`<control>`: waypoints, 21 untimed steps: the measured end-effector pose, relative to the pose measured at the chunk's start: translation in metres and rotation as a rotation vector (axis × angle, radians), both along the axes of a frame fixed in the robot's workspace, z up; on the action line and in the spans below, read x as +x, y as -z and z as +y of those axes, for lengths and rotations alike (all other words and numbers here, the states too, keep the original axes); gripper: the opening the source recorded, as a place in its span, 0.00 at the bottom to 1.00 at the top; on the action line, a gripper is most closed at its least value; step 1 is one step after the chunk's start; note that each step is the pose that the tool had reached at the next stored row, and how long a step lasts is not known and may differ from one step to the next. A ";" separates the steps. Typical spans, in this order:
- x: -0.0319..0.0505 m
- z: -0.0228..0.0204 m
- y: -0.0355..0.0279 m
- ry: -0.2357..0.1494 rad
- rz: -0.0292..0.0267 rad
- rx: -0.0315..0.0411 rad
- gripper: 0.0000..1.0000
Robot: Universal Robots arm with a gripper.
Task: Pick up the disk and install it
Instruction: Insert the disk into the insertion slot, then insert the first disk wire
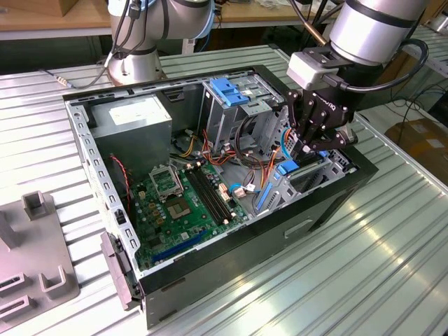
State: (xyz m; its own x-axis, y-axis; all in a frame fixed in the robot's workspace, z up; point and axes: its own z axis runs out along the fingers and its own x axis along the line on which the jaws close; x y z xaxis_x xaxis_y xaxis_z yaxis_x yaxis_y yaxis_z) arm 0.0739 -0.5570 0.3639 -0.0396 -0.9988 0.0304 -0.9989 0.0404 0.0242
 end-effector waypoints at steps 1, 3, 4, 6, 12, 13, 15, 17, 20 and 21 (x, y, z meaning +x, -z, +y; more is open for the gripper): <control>0.0000 0.0000 0.0000 0.000 0.0000 -0.0003 0.10; 0.0000 0.0000 0.0000 0.000 0.0000 -0.0003 0.10; 0.0000 0.0000 0.0000 0.000 0.0000 -0.0003 0.10; 0.0000 0.0000 0.0000 0.000 0.0000 -0.0005 0.10; 0.0024 0.0000 0.0000 0.000 -0.0001 -0.0005 0.10; 0.0038 0.0000 0.0000 0.000 0.0000 -0.0006 0.10; 0.0071 0.0000 0.0000 0.000 0.0000 -0.0007 0.10; 0.0119 0.0000 0.0001 0.000 0.0000 -0.0006 0.10; 0.0193 0.0000 0.0001 0.000 0.0000 -0.0006 0.10; 0.0216 0.0000 0.0002 0.000 0.0000 -0.0006 0.10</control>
